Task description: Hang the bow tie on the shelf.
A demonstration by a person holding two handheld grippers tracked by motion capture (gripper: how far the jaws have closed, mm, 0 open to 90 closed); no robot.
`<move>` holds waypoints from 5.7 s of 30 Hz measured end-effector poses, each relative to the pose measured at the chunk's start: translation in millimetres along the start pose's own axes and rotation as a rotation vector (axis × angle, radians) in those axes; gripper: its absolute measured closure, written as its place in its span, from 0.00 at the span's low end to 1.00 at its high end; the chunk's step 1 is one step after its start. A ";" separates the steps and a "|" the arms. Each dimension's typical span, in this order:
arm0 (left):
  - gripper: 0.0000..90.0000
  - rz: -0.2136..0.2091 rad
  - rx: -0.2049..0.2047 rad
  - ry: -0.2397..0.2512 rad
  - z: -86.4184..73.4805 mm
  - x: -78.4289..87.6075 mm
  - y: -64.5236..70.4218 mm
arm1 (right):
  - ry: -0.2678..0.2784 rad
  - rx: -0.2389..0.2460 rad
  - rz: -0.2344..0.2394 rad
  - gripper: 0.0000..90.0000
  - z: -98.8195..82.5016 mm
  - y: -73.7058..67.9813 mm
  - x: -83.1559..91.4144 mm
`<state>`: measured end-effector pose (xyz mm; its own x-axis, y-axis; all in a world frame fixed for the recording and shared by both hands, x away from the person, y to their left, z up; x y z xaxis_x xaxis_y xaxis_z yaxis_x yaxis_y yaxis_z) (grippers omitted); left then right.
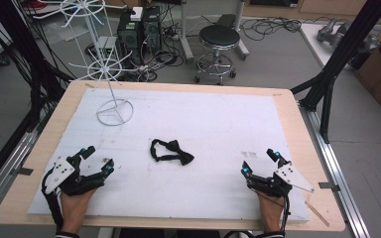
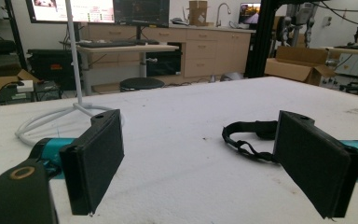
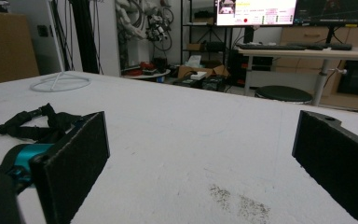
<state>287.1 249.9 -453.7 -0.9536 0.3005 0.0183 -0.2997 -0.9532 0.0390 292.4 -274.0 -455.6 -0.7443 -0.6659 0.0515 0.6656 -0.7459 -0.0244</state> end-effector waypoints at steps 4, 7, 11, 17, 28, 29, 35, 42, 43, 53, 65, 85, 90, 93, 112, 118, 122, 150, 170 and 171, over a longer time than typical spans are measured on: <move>0.18 0.002 0.008 -0.001 0.0 0.2 -0.6 | -0.002 -0.016 0.007 0.03 0.0 0.4 -0.1; 0.18 -0.003 -0.009 0.009 -0.1 1.4 1.1 | -0.008 0.001 0.009 0.03 0.0 -0.7 -0.5; 0.18 -0.020 -0.024 0.036 0.0 4.1 2.2 | -0.014 0.012 0.004 0.03 0.0 -1.5 -1.2; 0.18 -0.022 -0.016 0.028 0.0 3.1 2.0 | -0.002 -0.002 0.007 0.03 0.0 -0.3 -0.1; 0.17 -0.014 -0.009 -0.028 0.3 -2.9 1.4 | 0.009 0.016 0.013 0.03 0.2 -1.4 0.6; 0.17 -0.014 -0.009 -0.028 0.3 -2.9 1.4 | 0.009 0.017 0.015 0.03 0.2 -1.1 0.7; 0.17 -0.045 -0.027 -0.057 9.4 -12.3 7.8 | 0.008 0.009 0.012 0.03 0.1 -0.7 0.8; 0.17 -0.074 -0.083 -0.058 36.2 -21.6 19.6 | 0.010 0.007 0.009 0.03 0.1 -1.0 0.8; 0.17 -0.083 -0.083 -0.063 41.8 -24.1 22.8 | 0.010 0.007 0.009 0.03 0.1 -1.0 0.8; 0.16 -0.223 -0.132 -0.160 61.8 -49.2 56.3 | 0.008 0.013 0.008 0.03 -0.1 -1.6 1.4; 0.16 -0.311 -0.213 -0.258 68.1 -84.0 102.0 | 0.008 0.030 0.012 0.03 0.0 -2.7 1.3; 0.19 -0.432 -0.355 -0.542 36.9 -119.9 147.8 | 0.017 0.033 0.010 0.03 0.0 -2.4 1.8; 0.25 -0.449 -0.413 -0.578 29.5 -122.5 157.0 | 0.018 0.029 0.010 0.03 0.0 -2.4 1.9; 0.27 -0.455 -0.452 -0.595 24.2 -123.5 162.5 | 0.018 0.021 0.009 0.03 -0.1 -2.9 2.1; 0.53 -0.368 -0.530 -0.722 5.3 -136.0 177.8 | 0.020 0.023 0.010 0.03 -0.1 -2.5 2.4; 0.62 -0.353 -0.552 -0.744 0.4 -137.0 180.0 | 0.021 0.022 0.011 0.03 -0.2 -2.5 2.4; 0.66 -0.336 -0.567 -0.754 -1.1 -138.3 180.2 | 0.020 0.024 0.011 0.03 -0.1 -2.5 2.4; 0.94 -0.312 -0.559 -0.800 -2.6 -138.6 182.7 | 0.025 0.025 0.011 0.03 -0.1 -2.4 2.5; 0.95 -0.311 -0.400 -0.631 33.9 -124.2 167.1 | 0.027 0.029 0.011 0.03 0.0 -2.4 2.8; 0.95 -0.302 -0.386 -0.616 37.0 -123.4 164.5 | 0.026 0.027 0.011 0.03 -0.1 -2.6 2.8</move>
<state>356.5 57.1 -412.6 -0.6749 0.4045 0.6172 -0.6401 -0.7371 -0.2169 288.5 -274.0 -455.5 -0.7376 -0.6748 0.0256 0.6750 -0.7378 0.0019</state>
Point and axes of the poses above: each handheld gripper's, and its own axes: x roughly backward along the jaws, z roughly out of its top, y roughly to its right, the point moved 4 cm from there along -x, roughly forward along the jaws, and after that the axes turned 15 degrees about z, right-handed, at the moved point
